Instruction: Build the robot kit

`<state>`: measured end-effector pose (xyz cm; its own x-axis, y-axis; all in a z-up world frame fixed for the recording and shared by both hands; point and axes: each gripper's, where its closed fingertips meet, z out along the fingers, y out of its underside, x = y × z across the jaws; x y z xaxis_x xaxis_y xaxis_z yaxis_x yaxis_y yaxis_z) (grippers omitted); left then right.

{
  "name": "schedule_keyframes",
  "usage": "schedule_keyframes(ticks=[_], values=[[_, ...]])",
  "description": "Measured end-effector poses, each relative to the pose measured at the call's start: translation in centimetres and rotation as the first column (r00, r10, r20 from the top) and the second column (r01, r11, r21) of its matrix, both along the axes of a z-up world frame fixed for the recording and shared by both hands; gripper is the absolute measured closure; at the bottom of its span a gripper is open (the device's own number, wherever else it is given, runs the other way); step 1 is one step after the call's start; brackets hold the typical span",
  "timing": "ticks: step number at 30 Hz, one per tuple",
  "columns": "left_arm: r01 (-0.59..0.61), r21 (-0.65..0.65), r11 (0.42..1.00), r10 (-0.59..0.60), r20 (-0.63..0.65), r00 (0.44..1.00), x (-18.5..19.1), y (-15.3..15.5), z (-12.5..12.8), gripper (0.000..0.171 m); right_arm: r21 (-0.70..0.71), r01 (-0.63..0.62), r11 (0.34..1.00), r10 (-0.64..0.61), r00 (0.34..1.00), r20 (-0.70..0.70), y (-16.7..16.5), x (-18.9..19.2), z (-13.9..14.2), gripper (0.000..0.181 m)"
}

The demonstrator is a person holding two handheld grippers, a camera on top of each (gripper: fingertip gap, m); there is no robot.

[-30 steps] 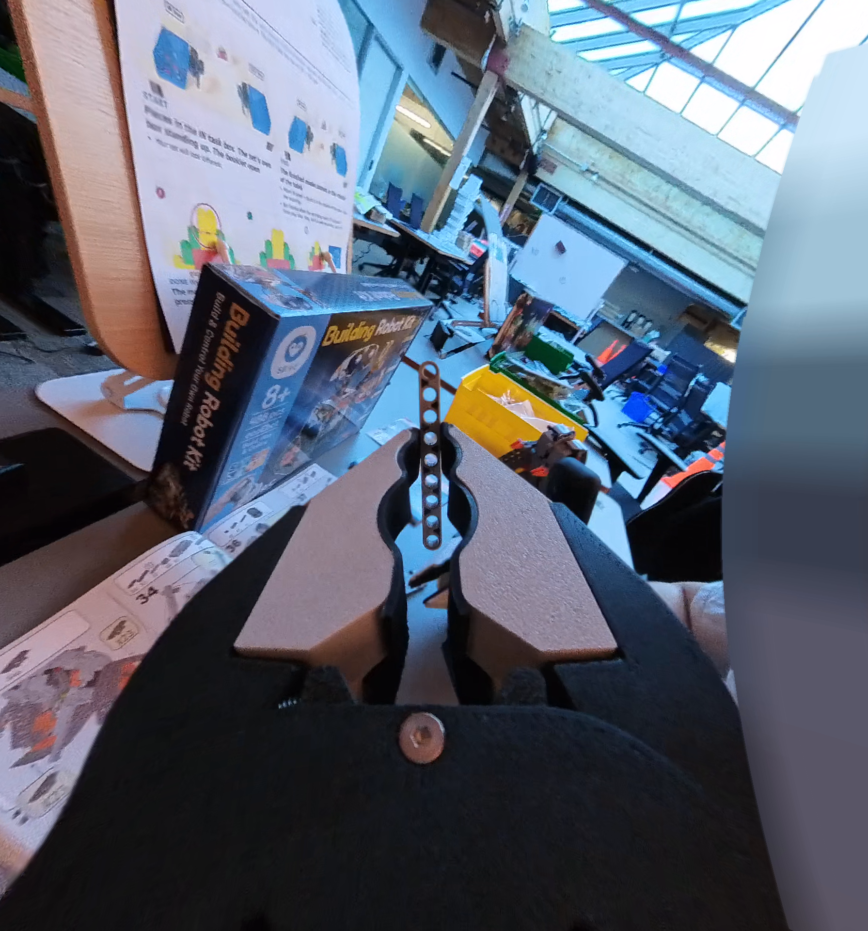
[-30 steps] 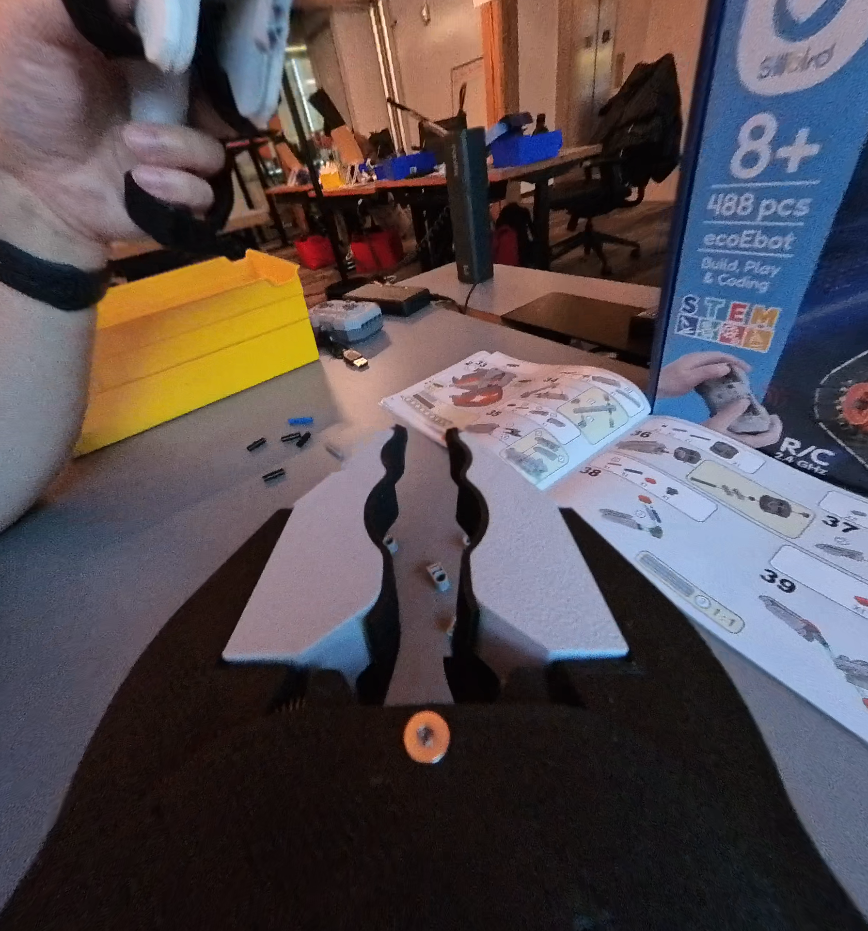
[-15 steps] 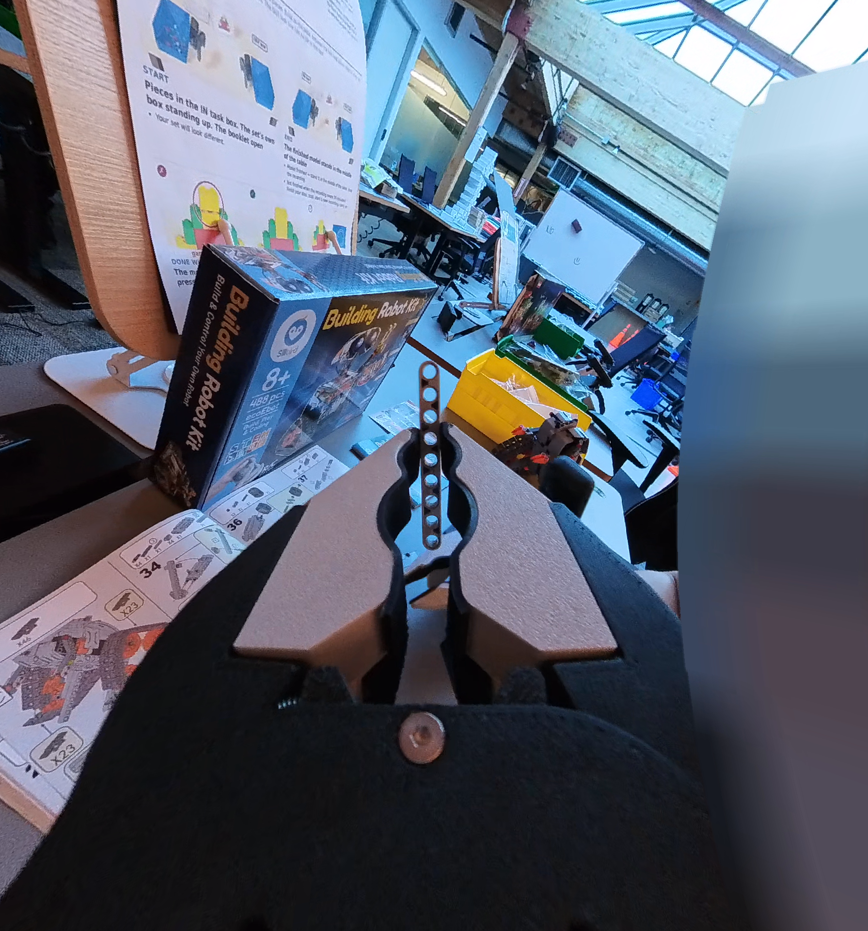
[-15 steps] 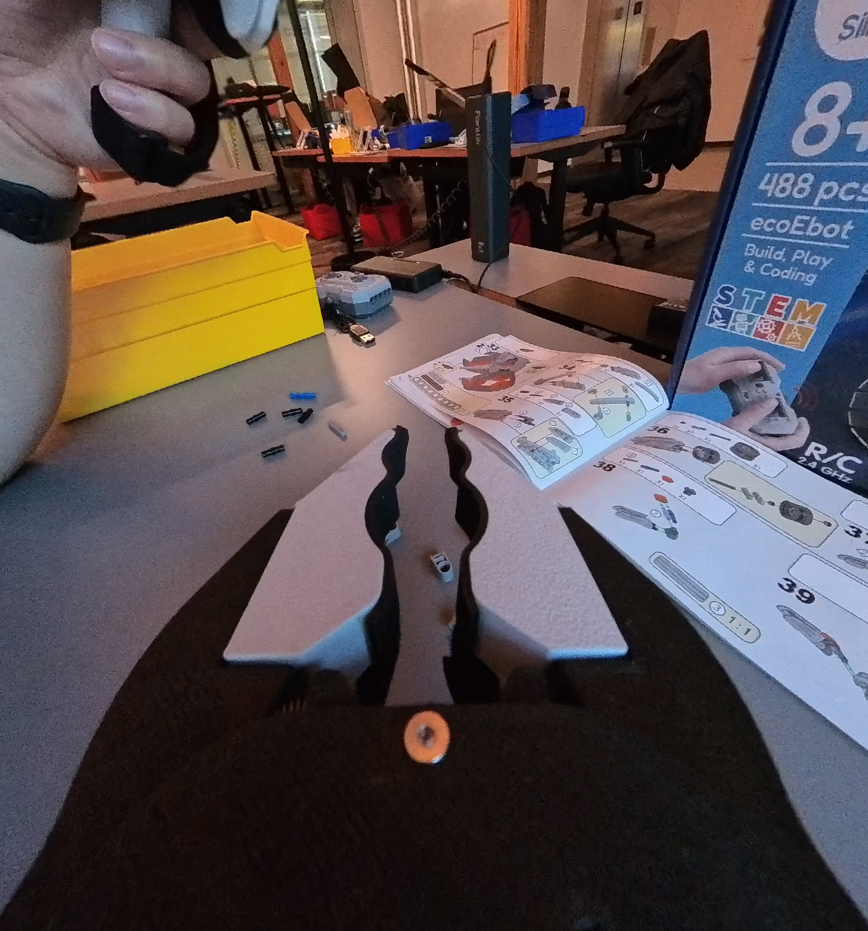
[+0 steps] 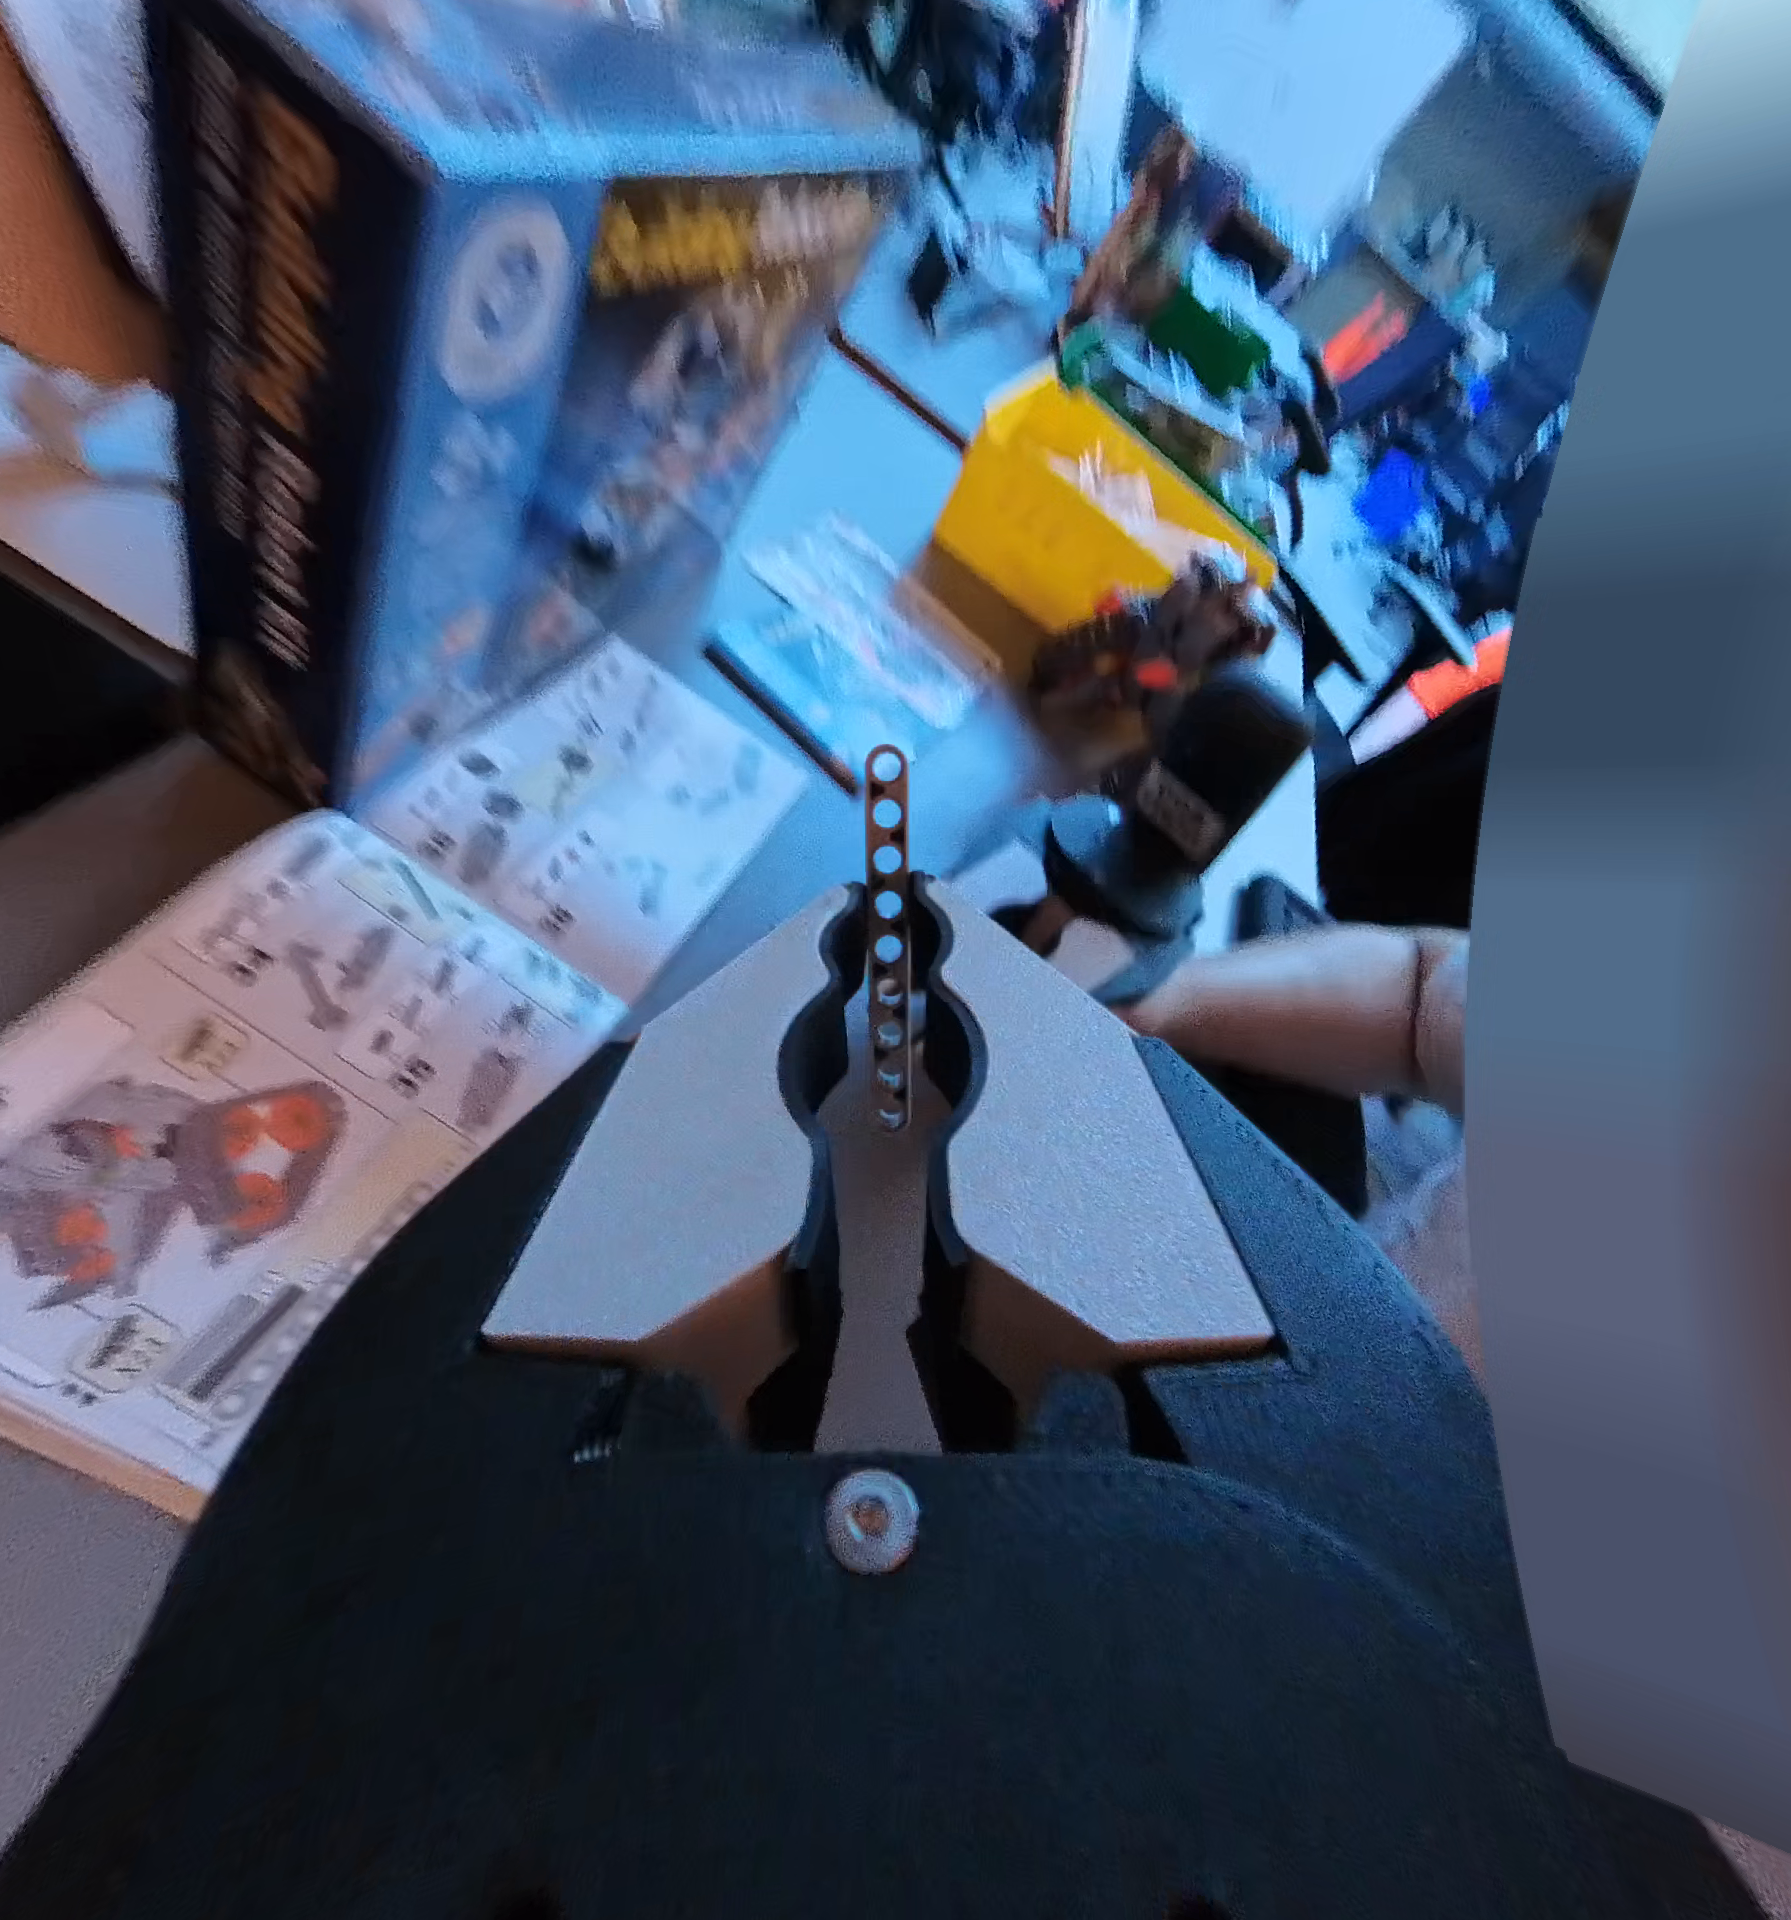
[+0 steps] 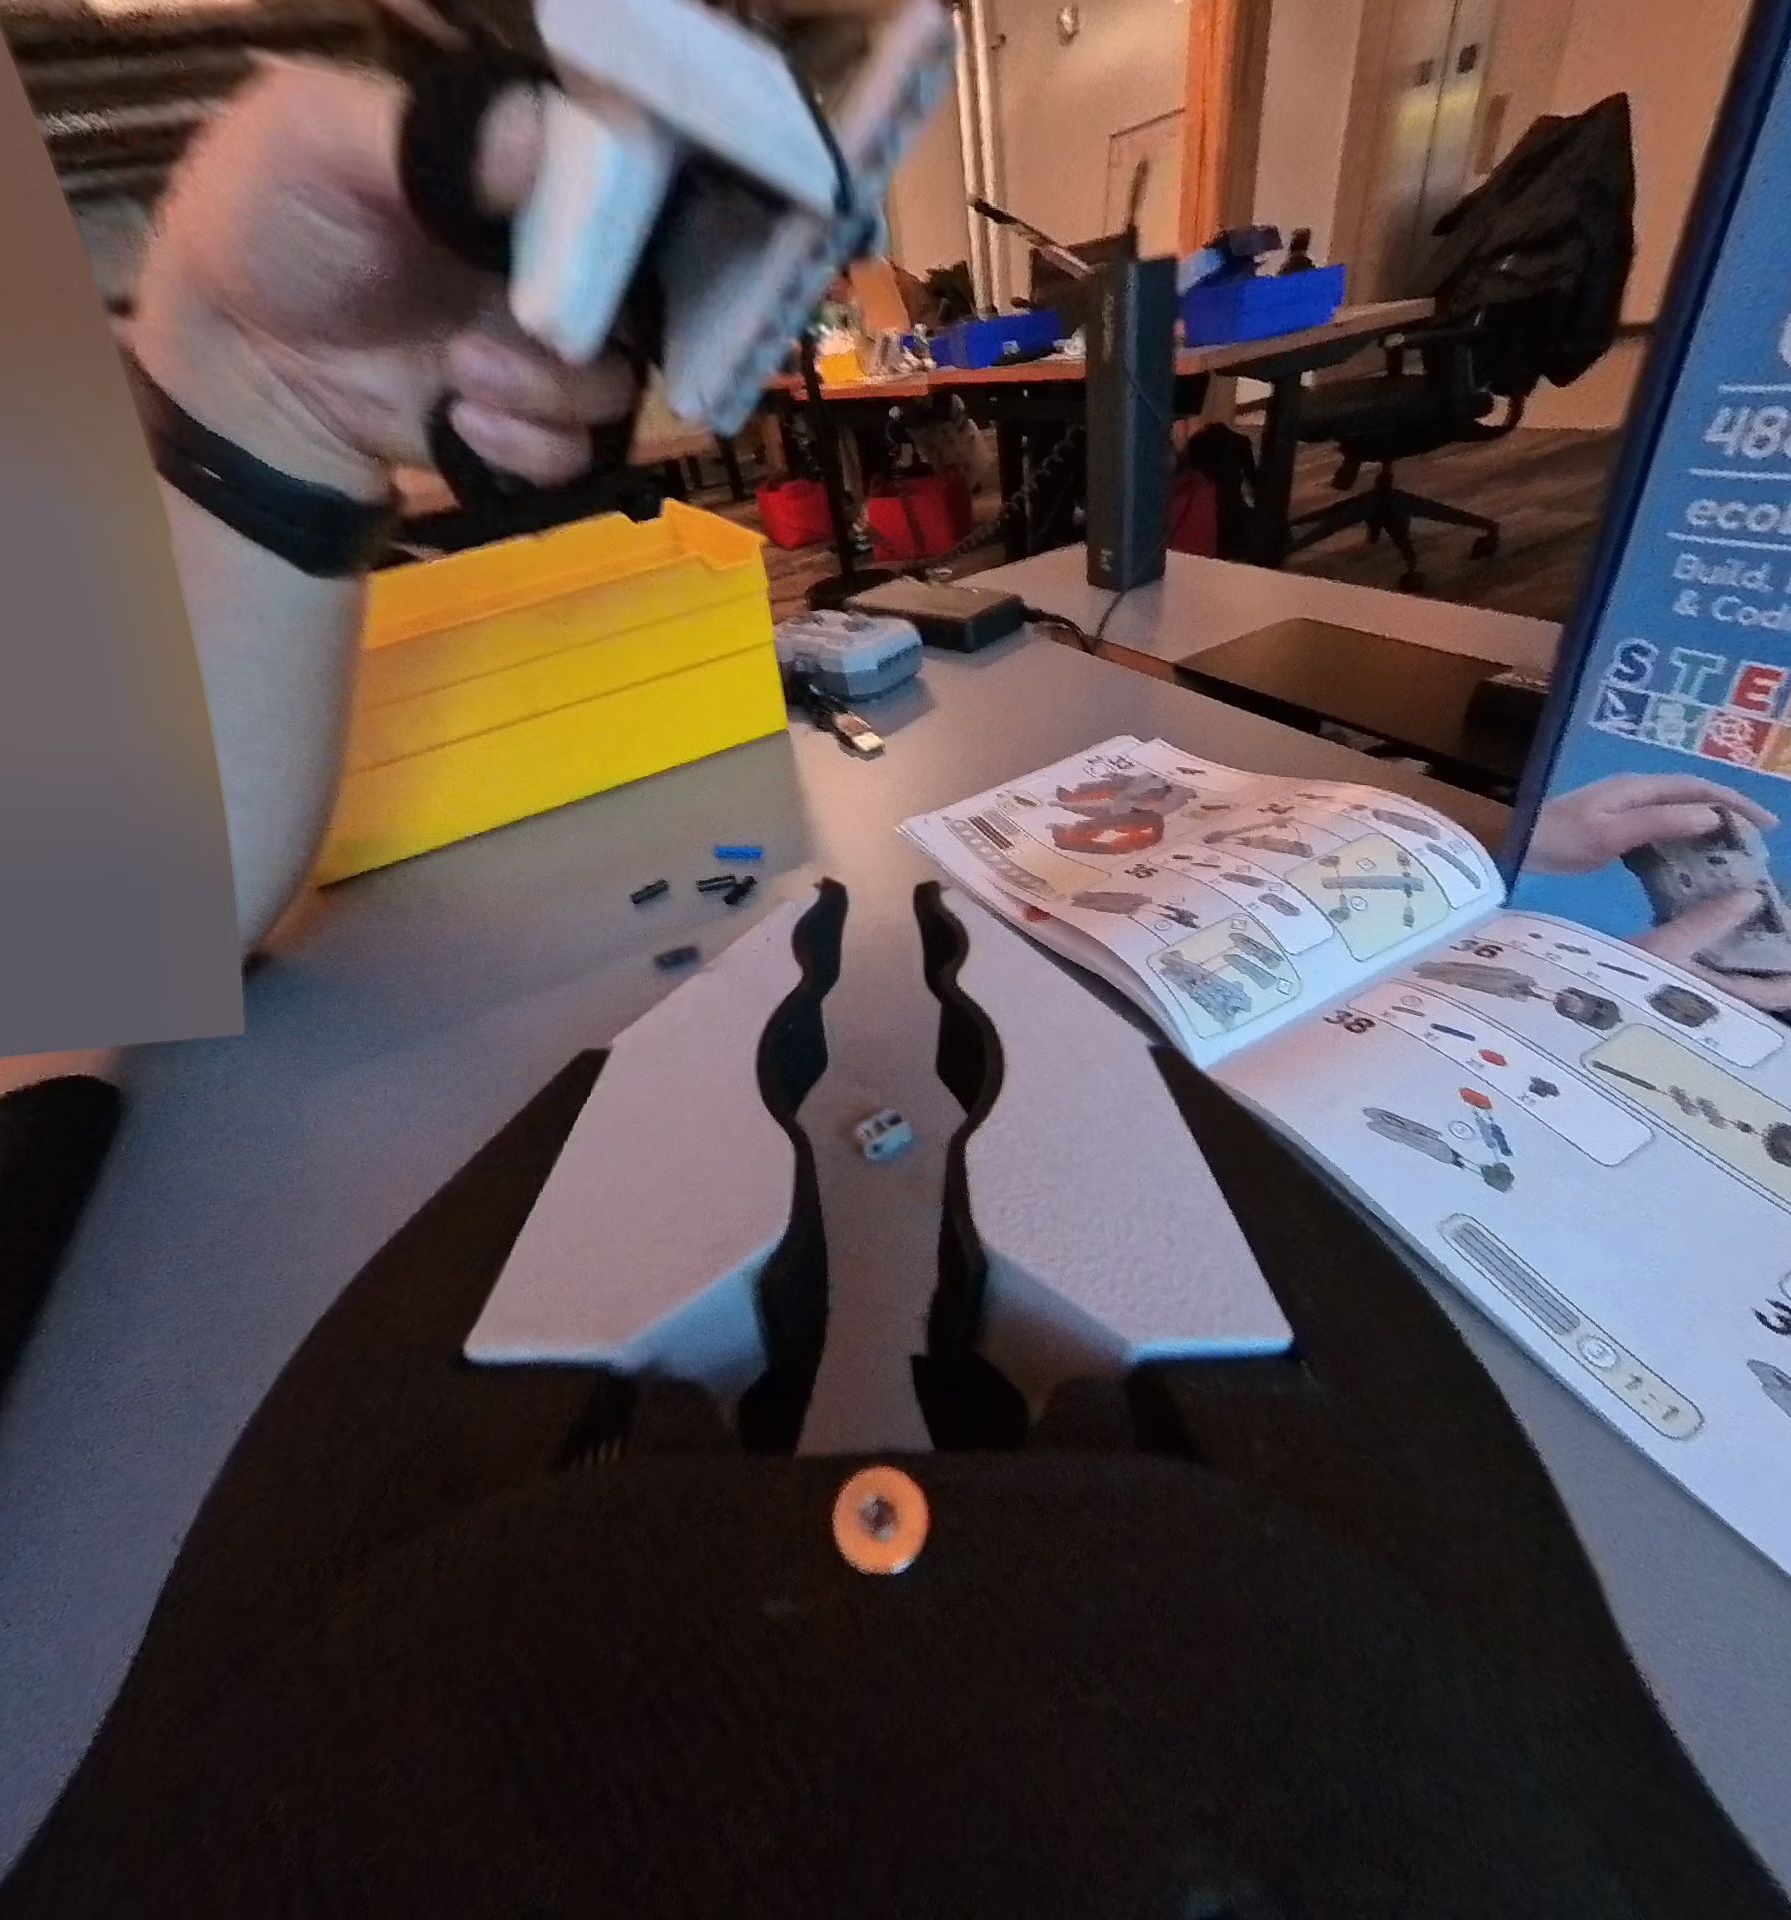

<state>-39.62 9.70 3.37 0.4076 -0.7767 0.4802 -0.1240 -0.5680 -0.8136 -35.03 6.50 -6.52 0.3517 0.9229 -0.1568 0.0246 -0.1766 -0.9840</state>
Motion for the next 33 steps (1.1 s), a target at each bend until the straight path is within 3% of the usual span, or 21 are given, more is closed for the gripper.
schedule_keyframes(ticks=[3, 6, 9, 12, 14, 19, 25, 27, 29, 30, 31, 33], values=[[0.169, -0.109, 0.98, -0.18, -0.102, 0.978, 2.6, -2.3, -3.6, 0.166, -0.086, -0.12, 0.989, 0.105, 0.98, -0.169, -0.9, 0.4, 2.3, 0.154], [0.255, -0.158, 0.954, -0.274, -0.105, 0.956, 5.1, -3.6, -5.2, 0.166, -0.219, -0.22, 0.951, 0.127, 0.92, -0.371, -0.5, 1.4, 4.3, 0.137], [0.311, -0.19, 0.931, -0.332, -0.091, 0.939, 6.7, -4.7, -6.1, 0.166, -0.281, -0.332, 0.901, 0.142, 0.835, -0.531, -0.4, 2.4, 5.9, 0.151], [0.324, -0.189, 0.927, -0.338, -0.051, 0.94, 7.8, -4.8, -6.1, 0.166, -0.33, -0.374, 0.867, 0.15, 0.826, -0.543, -0.5, 2.1, 5.5, 0.156], [0.332, -0.188, 0.924, -0.345, -0.04, 0.938, 8.2, -4.9, -6.2, 0.166, -0.335, -0.384, 0.861, 0.153, 0.822, -0.548, -0.6, 2.0, 5.4, 0.174], [0.294, -0.145, 0.945, -0.298, -0.007, 0.954, 8.5, -4.3, -5.1, 0.166, -0.382, -0.443, 0.811, 0.096, 0.745, -0.66, 0.0, 2.4, 6.2, 0.172], [0.271, -0.144, 0.952, -0.276, -0.013, 0.961, 8.5, -4.1, -4.9, 0.166, -0.396, -0.425, 0.814, 0.078, 0.755, -0.651, 0.1, 2.6, 6.2, 0.174], [0.278, -0.186, 0.942, -0.299, -0.091, 0.95, 7.1, -4.1, -5.1, 0.165, -0.412, -0.406, 0.816, 0.035, 0.746, -0.665, 0.9, 3.4, 6.1, 0.174], [0.155, -0.207, 0.966, -0.21, -0.275, 0.938, 3.0, -2.9, -6.1, 0.165, -0.438, -0.386, 0.812, -0.006, 0.745, -0.667, 1.8, 4.2, 5.6, 0.174], [0.044, -0.206, 0.978, -0.125, -0.4, 0.908, -0.1, -2.1, -7.0, 0.16, -0.445, -0.384, 0.809, -0.011, 0.747, -0.665, 2.1, 4.3, 5.4, 0.175], [-0.089, -0.186, 0.978, -0.029, -0.55, 0.835, -3.8, -1.3, -8.3, 0.152, -0.447, -0.384, 0.808, -0.009, 0.75, -0.661, 2.1, 4.2, 5.3, 0.175], [-0.305, -0.12, 0.945, 0.1, -0.781, 0.616, -11.1, -0.8, -10.5, 0.144, -0.45, -0.373, 0.811, 0.003, 0.773, -0.635, 2.0, 3.7, 4.9, 0.175]])
